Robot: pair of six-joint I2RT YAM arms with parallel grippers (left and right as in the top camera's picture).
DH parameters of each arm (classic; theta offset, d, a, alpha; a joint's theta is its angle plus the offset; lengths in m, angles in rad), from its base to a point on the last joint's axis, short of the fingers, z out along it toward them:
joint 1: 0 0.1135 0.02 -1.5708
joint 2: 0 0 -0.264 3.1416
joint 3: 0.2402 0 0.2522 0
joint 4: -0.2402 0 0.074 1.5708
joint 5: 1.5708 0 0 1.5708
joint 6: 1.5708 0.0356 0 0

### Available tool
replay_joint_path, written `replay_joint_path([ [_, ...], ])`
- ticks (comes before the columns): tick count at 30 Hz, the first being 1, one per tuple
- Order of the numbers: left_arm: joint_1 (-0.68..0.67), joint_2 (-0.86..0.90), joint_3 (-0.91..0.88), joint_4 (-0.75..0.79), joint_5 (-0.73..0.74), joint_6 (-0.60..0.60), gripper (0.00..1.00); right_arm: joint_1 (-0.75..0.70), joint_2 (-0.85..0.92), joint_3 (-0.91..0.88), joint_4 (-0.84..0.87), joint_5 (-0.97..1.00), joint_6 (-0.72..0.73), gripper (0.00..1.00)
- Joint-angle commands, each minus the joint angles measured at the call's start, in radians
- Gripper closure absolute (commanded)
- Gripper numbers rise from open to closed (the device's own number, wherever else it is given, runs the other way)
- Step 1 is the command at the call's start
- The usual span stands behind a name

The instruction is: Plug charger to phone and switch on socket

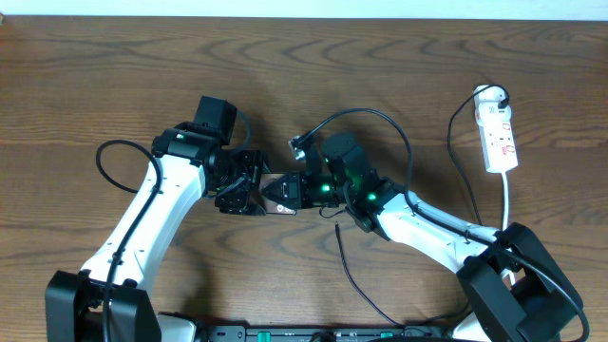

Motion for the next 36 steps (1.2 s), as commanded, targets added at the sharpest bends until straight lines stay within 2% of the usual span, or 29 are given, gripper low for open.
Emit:
replay_joint_path([
  [1, -0.003, -0.014, 0.016, -0.003, 0.023, -0.013, 0.93, 0.011, 0.002, 0.015, 0.014, -0.024, -0.014, 0.92],
  [4, -0.003, -0.014, 0.016, -0.004, 0.023, -0.013, 0.93, 0.011, 0.002, 0.015, 0.014, -0.025, -0.014, 0.99],
  [8, -0.002, -0.014, 0.016, -0.004, 0.023, -0.013, 0.92, 0.011, 0.002, 0.015, 0.014, -0.025, -0.014, 0.99],
  [10, -0.002, -0.014, 0.016, -0.004, 0.022, -0.013, 0.75, 0.011, 0.002, 0.015, 0.014, -0.025, -0.014, 0.99],
  [15, -0.002, -0.014, 0.016, -0.004, 0.023, 0.019, 0.22, 0.008, 0.002, 0.015, 0.014, -0.025, -0.021, 0.99],
  [17, 0.0, -0.015, 0.017, -0.004, 0.024, 0.042, 0.14, 0.004, 0.002, 0.015, 0.014, -0.025, -0.023, 0.99],
  [19, 0.007, -0.016, 0.017, -0.004, 0.041, 0.08, 0.11, -0.002, 0.002, 0.015, 0.014, -0.025, -0.026, 0.99],
  [24, 0.059, -0.016, 0.019, 0.001, 0.158, 0.219, 0.11, -0.032, 0.002, 0.015, 0.006, -0.025, -0.042, 0.99],
  [29, 0.138, -0.016, 0.019, 0.078, 0.315, 0.491, 0.1, -0.095, 0.002, 0.015, -0.019, -0.025, -0.04, 0.99],
  [33, 0.193, -0.016, 0.019, 0.164, 0.427, 0.665, 0.1, -0.157, 0.002, 0.015, -0.033, -0.025, 0.031, 0.99],
  [36, 0.225, -0.016, 0.019, 0.212, 0.506, 0.726, 0.1, -0.207, 0.002, 0.015, -0.03, -0.025, 0.134, 0.99],
])
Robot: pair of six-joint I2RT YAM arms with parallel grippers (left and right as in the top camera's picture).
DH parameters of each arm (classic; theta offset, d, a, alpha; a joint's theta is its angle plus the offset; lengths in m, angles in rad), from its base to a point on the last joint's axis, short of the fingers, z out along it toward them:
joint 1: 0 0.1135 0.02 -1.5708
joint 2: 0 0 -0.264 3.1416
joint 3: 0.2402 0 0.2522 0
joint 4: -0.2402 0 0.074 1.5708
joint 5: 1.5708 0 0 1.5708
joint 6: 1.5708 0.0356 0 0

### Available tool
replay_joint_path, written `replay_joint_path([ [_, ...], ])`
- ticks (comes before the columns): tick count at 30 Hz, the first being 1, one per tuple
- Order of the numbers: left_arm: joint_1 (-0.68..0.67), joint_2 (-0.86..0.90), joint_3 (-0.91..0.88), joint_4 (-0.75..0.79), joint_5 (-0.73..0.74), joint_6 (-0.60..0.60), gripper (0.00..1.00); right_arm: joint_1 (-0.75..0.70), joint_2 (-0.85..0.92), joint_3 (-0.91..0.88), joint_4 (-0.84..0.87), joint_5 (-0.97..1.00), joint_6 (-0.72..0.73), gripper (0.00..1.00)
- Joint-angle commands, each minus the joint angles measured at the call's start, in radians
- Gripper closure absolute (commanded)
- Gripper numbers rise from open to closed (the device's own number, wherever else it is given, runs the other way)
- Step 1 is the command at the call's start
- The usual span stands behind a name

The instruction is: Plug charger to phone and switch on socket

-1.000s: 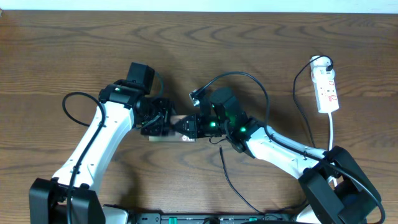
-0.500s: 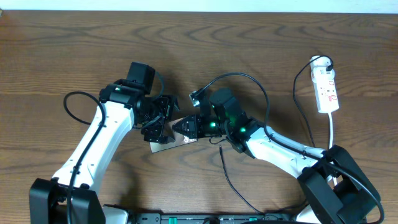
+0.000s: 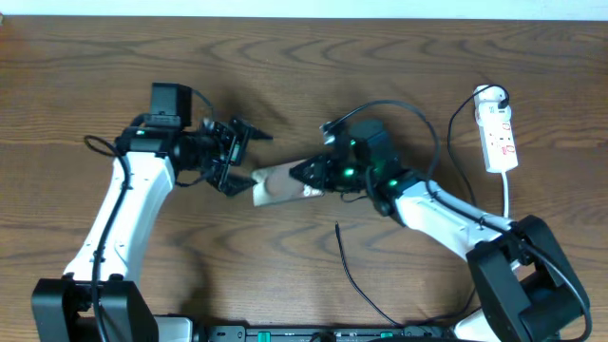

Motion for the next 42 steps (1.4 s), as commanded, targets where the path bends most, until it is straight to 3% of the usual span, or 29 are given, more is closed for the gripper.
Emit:
replay_joint_path([
  [1, 0.035, -0.013, 0.012, 0.038, 0.165, 0.183, 0.1, -0.06, -0.005, 0.026, 0.009, -0.023, 0.155, 0.99],
  [9, 0.066, -0.013, 0.006, 0.11, 0.273, 0.227, 0.09, -0.17, -0.005, 0.026, 0.016, -0.023, 0.673, 0.99],
  [13, 0.066, -0.013, -0.02, 0.177, 0.27, 0.212, 0.09, -0.185, -0.005, 0.026, 0.059, -0.018, 0.855, 0.99],
  [16, 0.066, -0.013, -0.059, 0.309, 0.27, 0.158, 0.09, -0.186, -0.005, 0.026, 0.146, 0.013, 0.926, 0.99],
  [20, 0.066, -0.013, -0.149, 0.589, 0.27, 0.001, 0.09, -0.185, -0.005, 0.026, 0.28, 0.04, 0.941, 0.99],
  [24, 0.066, -0.013, -0.287, 0.964, 0.27, -0.206, 0.09, -0.186, -0.005, 0.026, 0.366, 0.06, 0.927, 0.99],
  [30, 0.066, -0.013, -0.451, 1.448, 0.218, -0.494, 0.09, -0.183, -0.005, 0.026, 0.383, 0.066, 0.783, 0.99],
  [36, 0.065, -0.013, -0.507, 1.511, 0.152, -0.563, 0.09, -0.149, -0.005, 0.026, 0.46, 0.063, 0.584, 0.99],
  [42, 0.045, -0.013, -0.533, 1.534, 0.069, -0.634, 0.09, -0.088, -0.005, 0.026, 0.514, 0.076, 0.551, 0.99],
])
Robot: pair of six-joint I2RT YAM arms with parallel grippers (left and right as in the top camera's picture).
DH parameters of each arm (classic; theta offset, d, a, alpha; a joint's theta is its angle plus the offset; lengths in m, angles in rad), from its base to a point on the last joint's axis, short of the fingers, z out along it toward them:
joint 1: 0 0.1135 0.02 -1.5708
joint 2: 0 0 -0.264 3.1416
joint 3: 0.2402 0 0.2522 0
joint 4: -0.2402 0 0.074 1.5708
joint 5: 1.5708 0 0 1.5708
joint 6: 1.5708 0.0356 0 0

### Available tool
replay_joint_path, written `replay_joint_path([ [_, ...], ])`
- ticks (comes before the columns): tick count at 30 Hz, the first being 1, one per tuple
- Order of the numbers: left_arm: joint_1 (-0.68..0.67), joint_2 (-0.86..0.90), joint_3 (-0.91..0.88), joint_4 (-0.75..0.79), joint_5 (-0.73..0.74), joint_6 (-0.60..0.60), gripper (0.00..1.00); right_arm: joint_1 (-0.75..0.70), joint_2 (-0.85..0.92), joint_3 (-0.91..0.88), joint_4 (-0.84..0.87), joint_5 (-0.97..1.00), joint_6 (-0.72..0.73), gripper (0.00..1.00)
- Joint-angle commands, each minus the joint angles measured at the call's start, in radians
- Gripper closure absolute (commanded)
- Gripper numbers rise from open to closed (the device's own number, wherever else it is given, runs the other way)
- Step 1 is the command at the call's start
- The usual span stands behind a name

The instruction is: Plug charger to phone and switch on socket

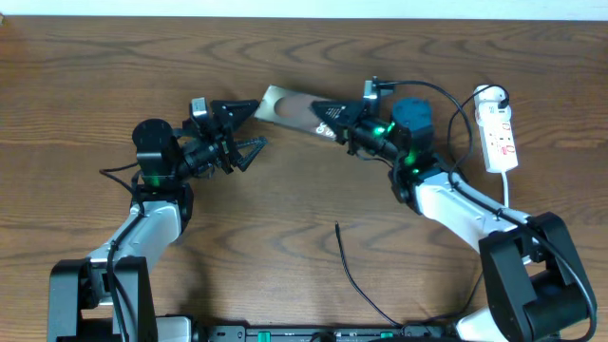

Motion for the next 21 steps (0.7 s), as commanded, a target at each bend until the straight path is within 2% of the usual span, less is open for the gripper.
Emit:
replay_joint_path([
  [1, -0.022, -0.013, -0.011, 0.031, -0.076, -0.054, 0.09, 0.043, -0.005, 0.022, 0.018, 0.015, -0.059, 0.99],
  [5, -0.054, -0.013, -0.011, 0.09, -0.125, -0.068, 0.09, 0.092, -0.005, 0.022, 0.018, 0.061, -0.034, 0.99],
  [17, -0.062, -0.013, -0.011, 0.091, -0.19, -0.08, 0.09, 0.175, -0.005, 0.022, 0.017, 0.183, 0.245, 0.99],
  [21, -0.062, -0.013, -0.011, 0.091, -0.203, -0.08, 0.09, 0.196, -0.005, 0.022, 0.017, 0.224, 0.29, 0.99],
])
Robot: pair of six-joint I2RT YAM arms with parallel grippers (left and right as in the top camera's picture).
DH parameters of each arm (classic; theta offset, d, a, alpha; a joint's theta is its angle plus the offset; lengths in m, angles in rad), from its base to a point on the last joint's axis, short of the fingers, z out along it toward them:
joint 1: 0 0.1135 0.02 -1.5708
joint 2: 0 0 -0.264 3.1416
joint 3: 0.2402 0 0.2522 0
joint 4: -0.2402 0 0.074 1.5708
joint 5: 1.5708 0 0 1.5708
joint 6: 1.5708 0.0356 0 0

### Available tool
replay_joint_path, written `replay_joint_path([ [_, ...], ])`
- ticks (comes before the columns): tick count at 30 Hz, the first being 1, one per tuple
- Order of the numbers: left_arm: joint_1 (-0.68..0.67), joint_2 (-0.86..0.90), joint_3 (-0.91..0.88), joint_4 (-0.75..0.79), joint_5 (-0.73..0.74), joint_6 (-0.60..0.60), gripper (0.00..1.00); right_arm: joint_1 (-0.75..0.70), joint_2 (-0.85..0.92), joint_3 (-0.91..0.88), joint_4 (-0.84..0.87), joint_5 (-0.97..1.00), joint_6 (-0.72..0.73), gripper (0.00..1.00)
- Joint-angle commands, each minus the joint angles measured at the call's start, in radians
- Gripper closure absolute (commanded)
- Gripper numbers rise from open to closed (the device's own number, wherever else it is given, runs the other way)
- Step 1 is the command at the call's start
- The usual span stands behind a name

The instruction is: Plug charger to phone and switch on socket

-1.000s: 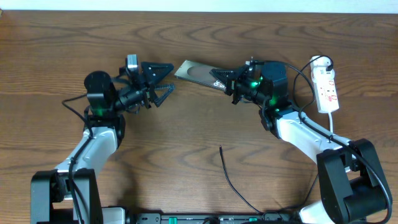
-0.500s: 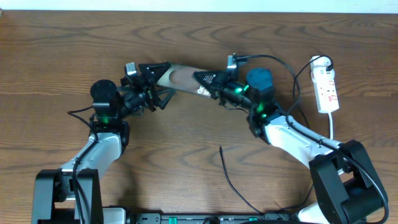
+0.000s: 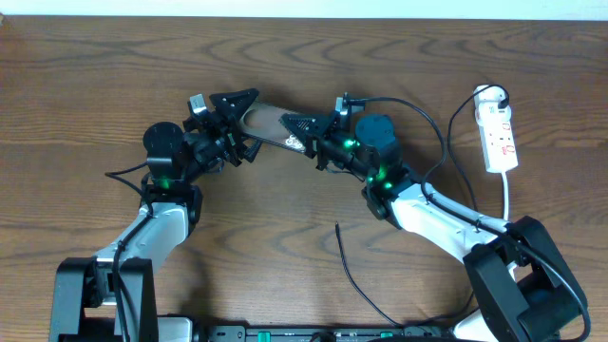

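My right gripper (image 3: 306,135) is shut on the right end of the beige phone (image 3: 267,123), which it holds tilted above the far middle of the table. My left gripper (image 3: 240,124) is open, and the phone's left end lies between its spread fingers. The loose black charger cable (image 3: 344,256) lies on the wood near the front, its free tip pointing toward the middle. The white socket strip (image 3: 500,134) lies at the far right. Its switch is too small to read.
A white cord (image 3: 507,201) runs from the socket strip toward the front right. A black cable (image 3: 418,106) loops over my right arm. The brown wooden table (image 3: 85,85) extends left, and a dark bar (image 3: 313,334) sits at the front edge.
The phone in my right gripper has shifted left and slightly nearer. My left gripper has moved right, so the phone's left end now sits between its open fingers.
Both grippers were together at the phone in the table's middle. Then the left gripper stood open and apart while the right held the phone. Then the right held it raised at the far side with the left drawn back. Now the two meet there.
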Motion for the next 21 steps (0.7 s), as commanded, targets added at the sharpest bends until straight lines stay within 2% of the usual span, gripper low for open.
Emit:
replay_joint_path([
  [1, -0.002, -0.013, -0.002, 0.006, -0.016, 0.002, 0.09, 0.029, -0.005, 0.022, 0.014, 0.042, 0.077, 0.99],
  [10, -0.002, -0.013, -0.002, 0.023, -0.005, 0.025, 0.18, 0.045, -0.005, 0.022, 0.01, 0.057, 0.076, 0.99],
  [14, -0.002, -0.013, -0.002, 0.026, -0.004, 0.025, 0.35, 0.045, -0.005, 0.022, 0.01, 0.056, 0.076, 0.99],
  [17, -0.002, -0.013, -0.002, 0.025, -0.004, 0.032, 0.44, 0.046, -0.005, 0.022, 0.01, 0.056, 0.076, 0.99],
  [21, -0.002, -0.013, -0.002, 0.025, -0.004, 0.052, 0.45, 0.054, -0.005, 0.022, 0.01, 0.056, 0.076, 0.99],
])
